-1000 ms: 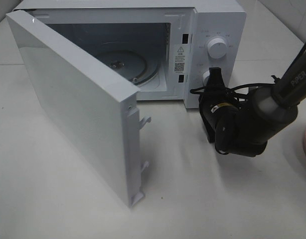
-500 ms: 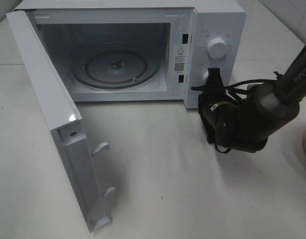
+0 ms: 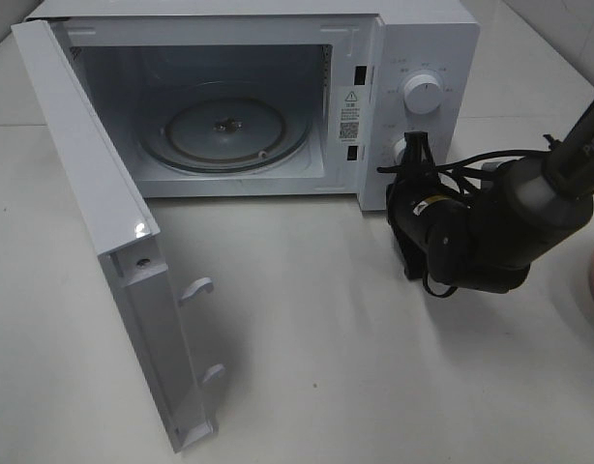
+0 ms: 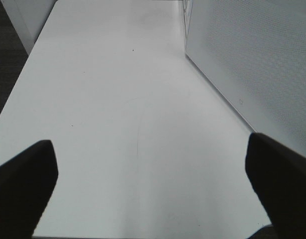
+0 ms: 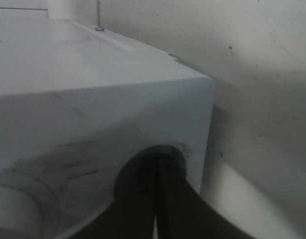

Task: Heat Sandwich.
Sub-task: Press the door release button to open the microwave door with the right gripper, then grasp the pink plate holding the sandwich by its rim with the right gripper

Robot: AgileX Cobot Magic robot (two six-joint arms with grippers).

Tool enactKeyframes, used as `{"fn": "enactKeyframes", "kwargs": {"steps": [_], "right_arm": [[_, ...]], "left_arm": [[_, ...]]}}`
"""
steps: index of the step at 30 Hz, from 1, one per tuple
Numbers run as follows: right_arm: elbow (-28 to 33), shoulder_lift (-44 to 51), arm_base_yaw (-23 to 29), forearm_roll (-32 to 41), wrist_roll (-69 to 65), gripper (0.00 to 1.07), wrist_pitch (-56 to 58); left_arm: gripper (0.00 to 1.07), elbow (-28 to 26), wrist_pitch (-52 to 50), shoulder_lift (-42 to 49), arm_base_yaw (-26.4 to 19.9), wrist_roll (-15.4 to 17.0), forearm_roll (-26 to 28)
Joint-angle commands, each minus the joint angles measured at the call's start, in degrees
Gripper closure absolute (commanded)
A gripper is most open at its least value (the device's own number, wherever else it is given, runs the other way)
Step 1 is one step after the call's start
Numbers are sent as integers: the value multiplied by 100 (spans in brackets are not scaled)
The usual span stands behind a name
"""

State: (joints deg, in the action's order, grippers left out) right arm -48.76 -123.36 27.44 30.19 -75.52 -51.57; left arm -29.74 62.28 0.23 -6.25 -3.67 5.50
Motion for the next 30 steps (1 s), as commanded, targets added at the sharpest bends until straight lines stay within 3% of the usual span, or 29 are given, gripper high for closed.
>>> {"fn": "enactKeyframes", "kwargs": {"steps": [1, 20, 30], "right_arm": [[17, 201, -63, -773, -34, 107, -195], [1421, 1473, -63, -728, 814, 105, 487], [1799, 2366, -63, -728, 2561, 102, 1616]], "left_arm": [[9, 6, -86, 97, -11, 6, -6], [9, 6, -86, 97, -11, 6, -6], [9, 6, -86, 97, -11, 6, -6]]}}
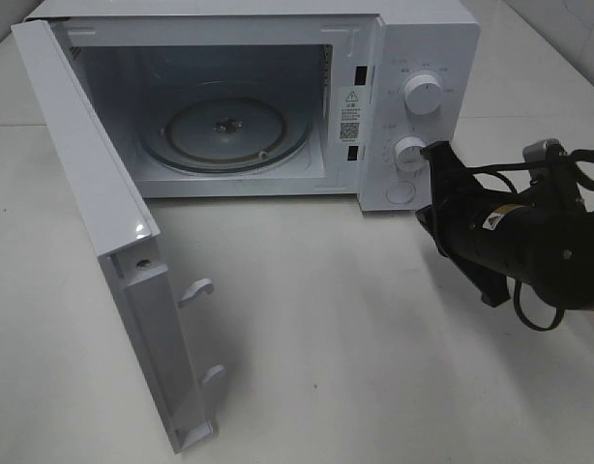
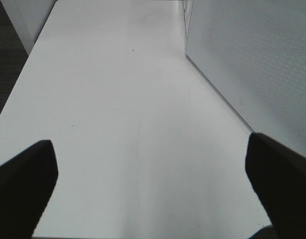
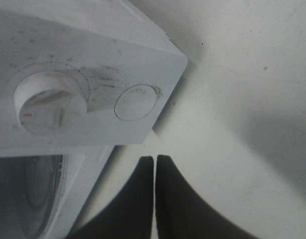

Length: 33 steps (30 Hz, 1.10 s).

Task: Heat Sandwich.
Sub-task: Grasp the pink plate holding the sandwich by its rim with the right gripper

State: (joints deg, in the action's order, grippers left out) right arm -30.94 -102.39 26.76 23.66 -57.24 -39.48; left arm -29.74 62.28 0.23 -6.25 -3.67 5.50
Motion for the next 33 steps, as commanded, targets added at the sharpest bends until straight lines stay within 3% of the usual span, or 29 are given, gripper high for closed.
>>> {"fn": "enactKeyframes", "kwargs": {"steps": [1, 22, 33], "right_arm": [[17, 441, 6, -74, 1163, 101, 716], [11, 1845, -11, -166, 6325, 96, 4400], [-126, 2194, -11, -1415, 6641, 93, 5810]], "left_arm": [[9, 6, -86, 97, -11, 6, -6], [9, 6, -86, 97, -11, 6, -6], [9, 6, -86, 97, -11, 6, -6]]}}
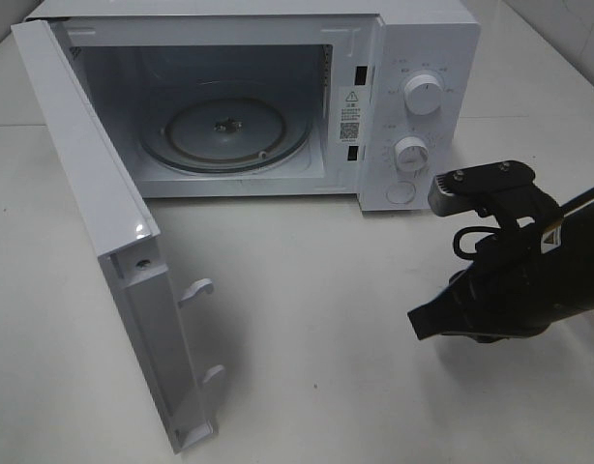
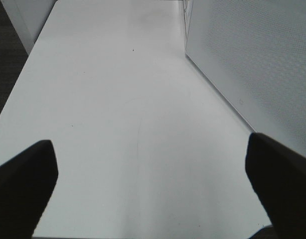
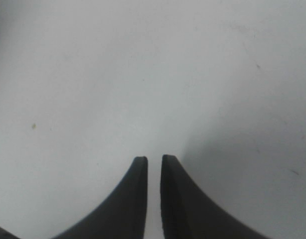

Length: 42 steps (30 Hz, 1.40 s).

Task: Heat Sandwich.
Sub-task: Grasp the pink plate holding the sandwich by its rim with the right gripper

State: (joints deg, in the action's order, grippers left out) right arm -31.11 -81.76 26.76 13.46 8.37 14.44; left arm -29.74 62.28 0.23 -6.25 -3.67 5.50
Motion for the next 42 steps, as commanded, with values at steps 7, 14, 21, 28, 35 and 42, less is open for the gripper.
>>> {"fn": "enactKeyframes", "kwargs": {"steps": [7, 14, 21, 28, 35, 42], "right_arm": [[-533, 206, -493, -751, -241, 91, 1518], [-928, 206, -1203, -1100, -246, 89, 2183], [-1352, 206, -1942, -1513, -327, 80, 2607], [-1392, 206, -2212, -1650, -613, 45, 2590], [-1392, 206, -2212, -1868, -607, 5, 2607], [-1392, 206, -2212, -1908, -653, 10, 2607]], "left_arm": [[9, 6, -86, 97, -11, 6, -6], [9, 6, -86, 97, -11, 6, -6], [9, 6, -86, 97, -11, 6, -6], [9, 6, -86, 97, -11, 6, -6], [9, 6, -86, 97, -11, 6, -6], [9, 6, -86, 97, -11, 6, -6]]}}
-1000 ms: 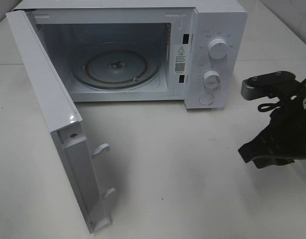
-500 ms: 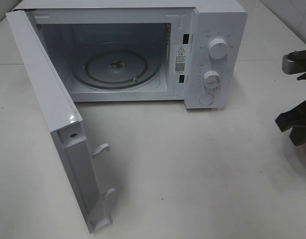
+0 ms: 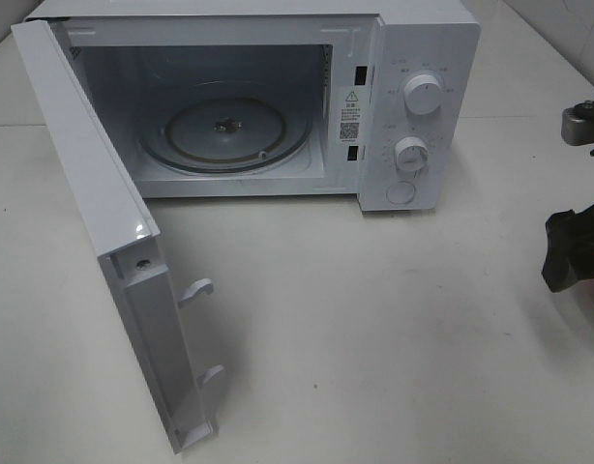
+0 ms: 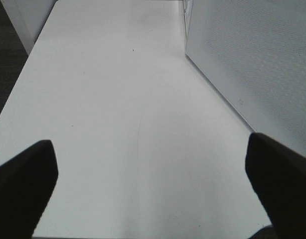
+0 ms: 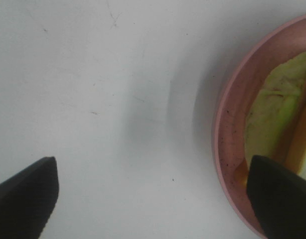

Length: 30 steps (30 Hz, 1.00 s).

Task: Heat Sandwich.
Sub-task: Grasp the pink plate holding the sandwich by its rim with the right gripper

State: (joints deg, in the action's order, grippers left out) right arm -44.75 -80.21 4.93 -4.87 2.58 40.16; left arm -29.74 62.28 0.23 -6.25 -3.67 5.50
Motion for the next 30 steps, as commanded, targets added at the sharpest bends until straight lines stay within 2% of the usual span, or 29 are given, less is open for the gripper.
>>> {"fn": "enactKeyframes", "kwargs": {"steps": [1, 11, 23, 30], "right_arm": [[-29, 23, -29, -97, -74, 11, 34], [-46, -315, -74, -699, -584, 15, -109], [-229, -882, -590, -670, -636, 18, -304], [-229, -1186, -630, -659, -653, 19, -498]], "left_arm": [[9, 6, -86, 97, -11, 6, -6], [9, 6, -86, 97, -11, 6, -6], [9, 6, -86, 97, -11, 6, -6], [9, 6, -86, 97, -11, 6, -6]]}}
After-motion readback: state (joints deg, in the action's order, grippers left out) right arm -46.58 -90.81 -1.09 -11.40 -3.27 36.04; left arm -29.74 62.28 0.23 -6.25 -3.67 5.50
